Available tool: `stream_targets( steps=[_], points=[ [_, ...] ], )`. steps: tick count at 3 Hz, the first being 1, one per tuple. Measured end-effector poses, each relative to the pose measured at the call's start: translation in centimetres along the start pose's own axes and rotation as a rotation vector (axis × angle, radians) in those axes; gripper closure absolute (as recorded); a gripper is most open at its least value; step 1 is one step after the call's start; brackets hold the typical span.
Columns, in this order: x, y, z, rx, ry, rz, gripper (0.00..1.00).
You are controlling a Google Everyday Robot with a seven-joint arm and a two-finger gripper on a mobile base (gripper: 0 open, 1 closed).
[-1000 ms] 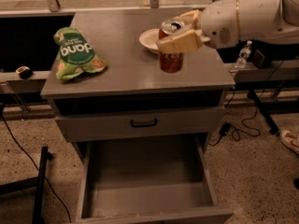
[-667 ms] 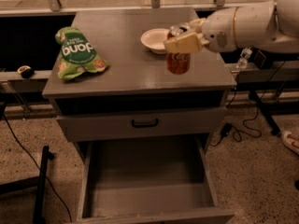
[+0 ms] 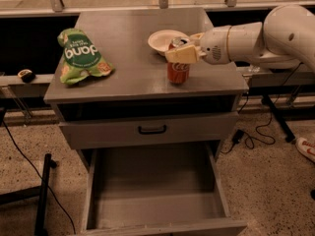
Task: Pick coke can from middle drawer and place on counter
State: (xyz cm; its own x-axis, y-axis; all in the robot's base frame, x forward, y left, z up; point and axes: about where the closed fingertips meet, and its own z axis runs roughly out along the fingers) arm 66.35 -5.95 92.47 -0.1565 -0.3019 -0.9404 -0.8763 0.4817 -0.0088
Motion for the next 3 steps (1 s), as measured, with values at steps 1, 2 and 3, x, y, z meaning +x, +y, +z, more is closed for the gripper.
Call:
stream_targets(
  steps=[1, 2, 3],
  points=[
    [0.24, 0.37, 1.61, -0.055, -0.005, -0.037, 0.5],
    [0.25, 0.38, 1.63, -0.056, -0.006, -0.038, 0.27],
    [0.25, 0.38, 1.63, -0.057, -0.006, -0.038, 0.04]
  ],
)
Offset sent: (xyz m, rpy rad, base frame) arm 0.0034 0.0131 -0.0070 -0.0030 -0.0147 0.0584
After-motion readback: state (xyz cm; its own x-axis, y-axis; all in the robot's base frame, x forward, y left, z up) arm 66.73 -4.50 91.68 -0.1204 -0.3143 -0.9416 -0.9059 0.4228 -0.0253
